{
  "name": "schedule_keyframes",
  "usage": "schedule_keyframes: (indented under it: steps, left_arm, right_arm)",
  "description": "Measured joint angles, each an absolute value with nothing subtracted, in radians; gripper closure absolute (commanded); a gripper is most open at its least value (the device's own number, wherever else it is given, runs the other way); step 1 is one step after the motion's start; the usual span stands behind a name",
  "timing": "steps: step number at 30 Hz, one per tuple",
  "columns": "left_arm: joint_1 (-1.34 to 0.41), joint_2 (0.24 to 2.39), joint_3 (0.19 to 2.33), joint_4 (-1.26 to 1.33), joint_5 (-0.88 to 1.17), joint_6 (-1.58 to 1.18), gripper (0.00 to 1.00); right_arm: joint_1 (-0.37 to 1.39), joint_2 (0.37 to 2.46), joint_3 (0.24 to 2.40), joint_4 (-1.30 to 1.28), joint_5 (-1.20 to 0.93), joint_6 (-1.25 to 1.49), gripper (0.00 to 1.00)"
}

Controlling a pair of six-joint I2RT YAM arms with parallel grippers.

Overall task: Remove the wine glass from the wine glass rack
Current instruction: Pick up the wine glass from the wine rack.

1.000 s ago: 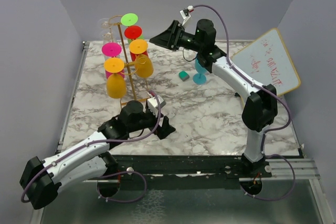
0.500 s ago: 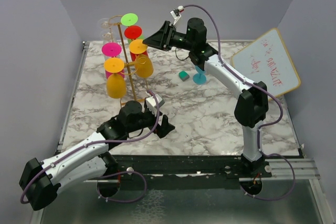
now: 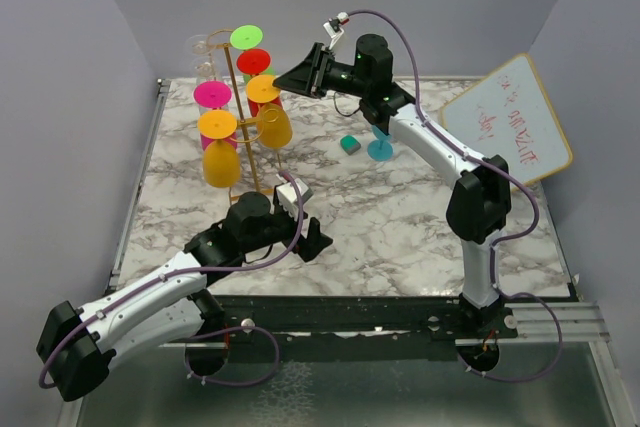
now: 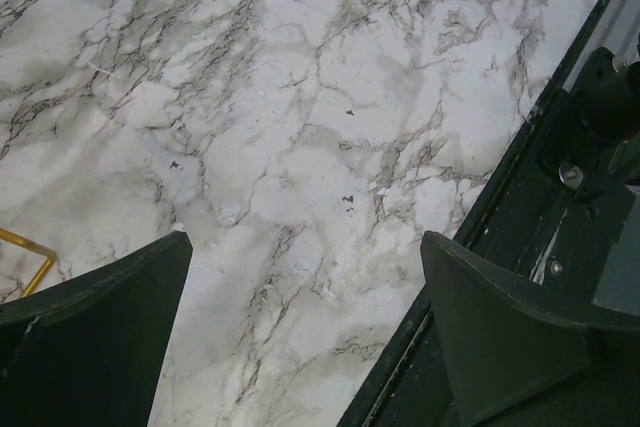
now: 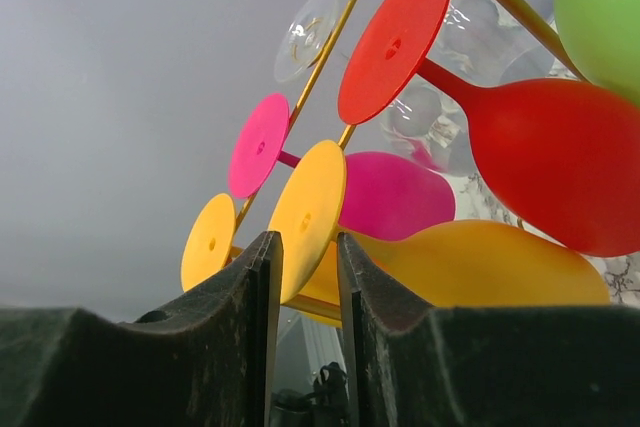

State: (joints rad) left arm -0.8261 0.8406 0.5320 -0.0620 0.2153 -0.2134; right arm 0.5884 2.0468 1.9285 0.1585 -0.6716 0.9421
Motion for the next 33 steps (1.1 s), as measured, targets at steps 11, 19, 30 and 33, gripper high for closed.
schedule_keyframes:
  steps: [11,19,30,33]
  left_arm:
    - [-0.826,0.850,0.532,-0.063,0.215,-0.216,0.01]
    - [-0.826,0.848,0.532,-0.074,0.212,-0.215,0.01]
    - [-0.826,0.845,0.532,-0.081,0.208,-0.208,0.01]
    - [-0.826,0.846,0.532,-0.085,0.208,-0.208,0.01]
  right_arm:
    - [0.588,2.048,1.929,0.156,-0.683,0.953,0.77]
    - [0.588,2.061,1.950,0.150,-0.698,0.969,0.73]
    - [0.588,2.076,1.975,0.120,-0.708,0.976,0.82]
    - [0.588,2.076,1.975,0.117,-0.708,0.979,0.83]
